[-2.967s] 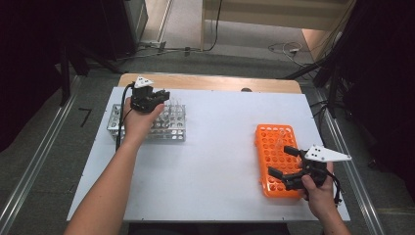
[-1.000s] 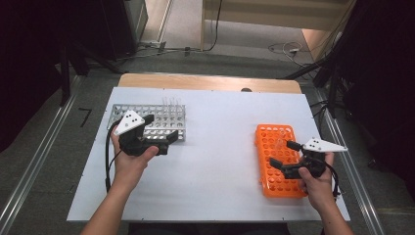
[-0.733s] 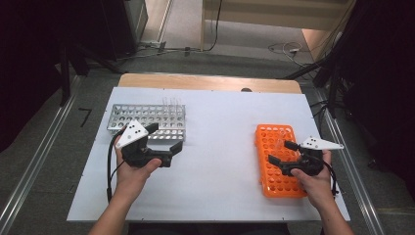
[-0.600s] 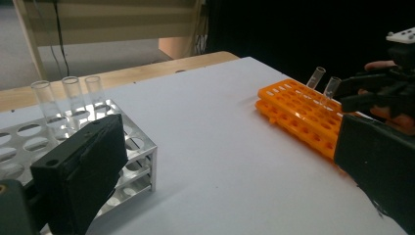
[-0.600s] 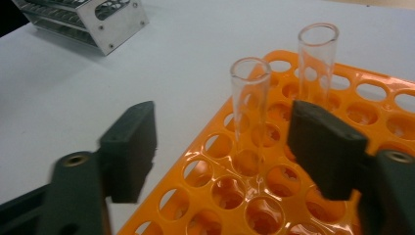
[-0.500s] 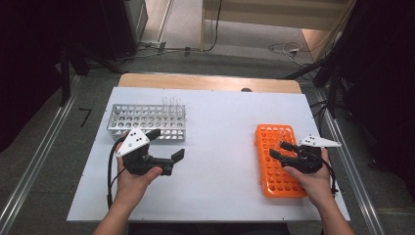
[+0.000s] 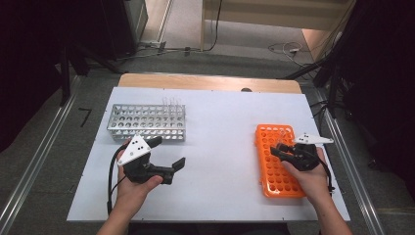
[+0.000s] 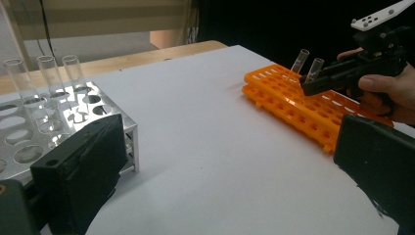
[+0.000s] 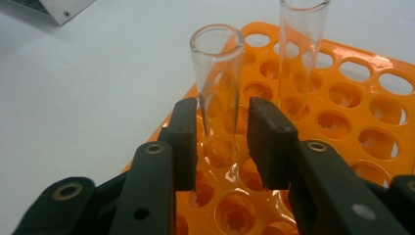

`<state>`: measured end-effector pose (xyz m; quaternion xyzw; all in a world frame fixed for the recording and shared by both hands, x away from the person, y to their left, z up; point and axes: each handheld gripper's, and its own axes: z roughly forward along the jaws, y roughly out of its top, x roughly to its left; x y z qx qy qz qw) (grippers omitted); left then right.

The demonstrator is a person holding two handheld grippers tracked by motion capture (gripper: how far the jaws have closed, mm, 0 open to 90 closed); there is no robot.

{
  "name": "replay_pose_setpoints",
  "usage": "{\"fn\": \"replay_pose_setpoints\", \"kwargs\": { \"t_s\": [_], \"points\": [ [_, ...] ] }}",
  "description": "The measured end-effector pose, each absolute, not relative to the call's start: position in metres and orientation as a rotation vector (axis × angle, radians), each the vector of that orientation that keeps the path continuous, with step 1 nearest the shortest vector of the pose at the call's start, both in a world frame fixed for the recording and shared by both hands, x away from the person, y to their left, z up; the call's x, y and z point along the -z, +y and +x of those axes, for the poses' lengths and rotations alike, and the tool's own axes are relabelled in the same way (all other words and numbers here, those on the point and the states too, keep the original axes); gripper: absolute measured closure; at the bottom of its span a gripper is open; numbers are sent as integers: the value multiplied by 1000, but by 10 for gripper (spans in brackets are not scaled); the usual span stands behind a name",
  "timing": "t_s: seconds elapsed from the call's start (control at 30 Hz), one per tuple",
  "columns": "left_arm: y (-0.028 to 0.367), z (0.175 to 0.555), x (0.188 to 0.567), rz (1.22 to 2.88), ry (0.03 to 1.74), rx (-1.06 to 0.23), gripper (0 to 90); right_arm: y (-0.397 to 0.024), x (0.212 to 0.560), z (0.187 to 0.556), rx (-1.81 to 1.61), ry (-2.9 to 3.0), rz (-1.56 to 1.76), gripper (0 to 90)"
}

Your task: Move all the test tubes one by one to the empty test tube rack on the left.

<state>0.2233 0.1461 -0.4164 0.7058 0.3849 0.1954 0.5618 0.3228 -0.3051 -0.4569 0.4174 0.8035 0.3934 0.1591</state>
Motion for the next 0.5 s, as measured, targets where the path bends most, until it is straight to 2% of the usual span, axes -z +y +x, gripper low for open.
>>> {"fn": "replay_pose_setpoints", "kwargs": {
  "t_s": [0.07,0.27,0.5],
  "points": [
    [146,223,416,1662,905,-462,0,-303,457,323,-1104,2301,1183,643],
    [145,223,416,1666,901,-457,0,-301,457,324,-1084,2299,1184,729],
    [143,223,416,1666,897,-457,0,-301,457,322,-1094,2274,1198,737]
  ]
}}
